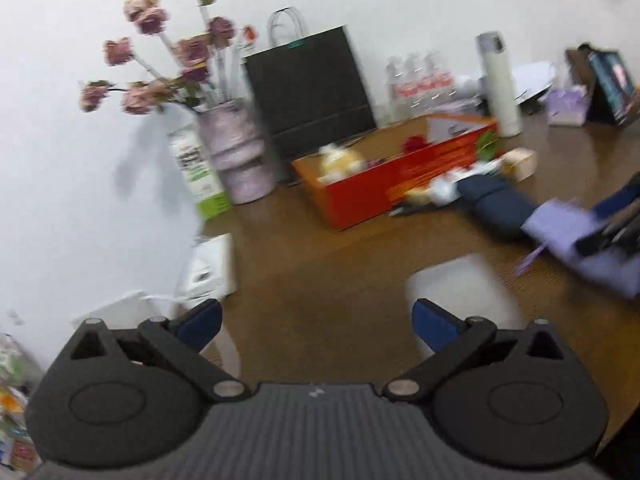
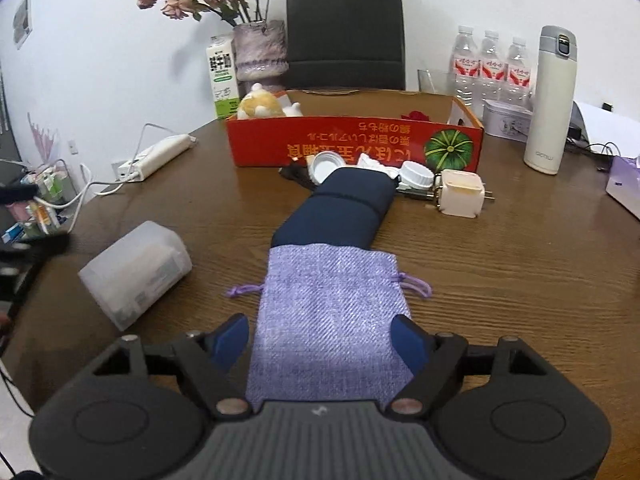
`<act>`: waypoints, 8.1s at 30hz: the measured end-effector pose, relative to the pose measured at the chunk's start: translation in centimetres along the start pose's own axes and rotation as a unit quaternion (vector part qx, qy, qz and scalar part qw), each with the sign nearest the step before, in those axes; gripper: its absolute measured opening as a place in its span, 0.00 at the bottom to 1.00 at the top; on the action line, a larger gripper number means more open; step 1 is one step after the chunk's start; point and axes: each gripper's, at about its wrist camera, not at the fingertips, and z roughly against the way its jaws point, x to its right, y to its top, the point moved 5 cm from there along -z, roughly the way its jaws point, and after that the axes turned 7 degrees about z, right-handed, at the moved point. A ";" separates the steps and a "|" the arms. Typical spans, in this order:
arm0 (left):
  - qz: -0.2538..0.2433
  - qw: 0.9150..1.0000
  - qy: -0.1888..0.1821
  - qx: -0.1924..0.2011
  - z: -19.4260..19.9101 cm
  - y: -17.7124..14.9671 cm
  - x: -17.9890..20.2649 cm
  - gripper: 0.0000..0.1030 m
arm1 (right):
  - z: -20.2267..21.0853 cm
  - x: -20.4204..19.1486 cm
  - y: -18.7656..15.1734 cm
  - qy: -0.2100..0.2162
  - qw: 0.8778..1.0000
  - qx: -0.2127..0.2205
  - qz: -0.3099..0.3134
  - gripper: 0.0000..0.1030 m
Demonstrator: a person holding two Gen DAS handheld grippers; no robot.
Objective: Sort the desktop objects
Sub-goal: 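Grasp the frosted box with the left tool while the right tool grasps the lavender pouch, then move the left tool to the navy case and the right tool to the white plug adapter, then grasp the navy case with the left tool while the right tool grasps the plug adapter, then pull both tools back from the box over the table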
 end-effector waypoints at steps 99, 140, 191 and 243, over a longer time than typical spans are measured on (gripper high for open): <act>0.244 0.967 -0.029 -0.065 -8.6 2.4 6.3 1.00 | -5.1 2.8 3.4 -0.010 0.998 0.025 -0.059 0.85; 0.126 0.977 -0.146 -0.094 -16.6 8.0 19.6 0.63 | -9.8 13.9 8.2 -0.079 0.989 0.058 -0.113 0.40; 0.254 0.959 -0.117 -0.055 -19.3 21.1 1.7 0.61 | -3.7 10.0 15.8 -0.048 0.988 0.147 -0.014 0.44; 0.224 0.970 -0.030 -0.089 -7.9 0.3 9.1 1.00 | -2.3 4.4 0.4 -0.049 0.998 0.025 -0.038 0.87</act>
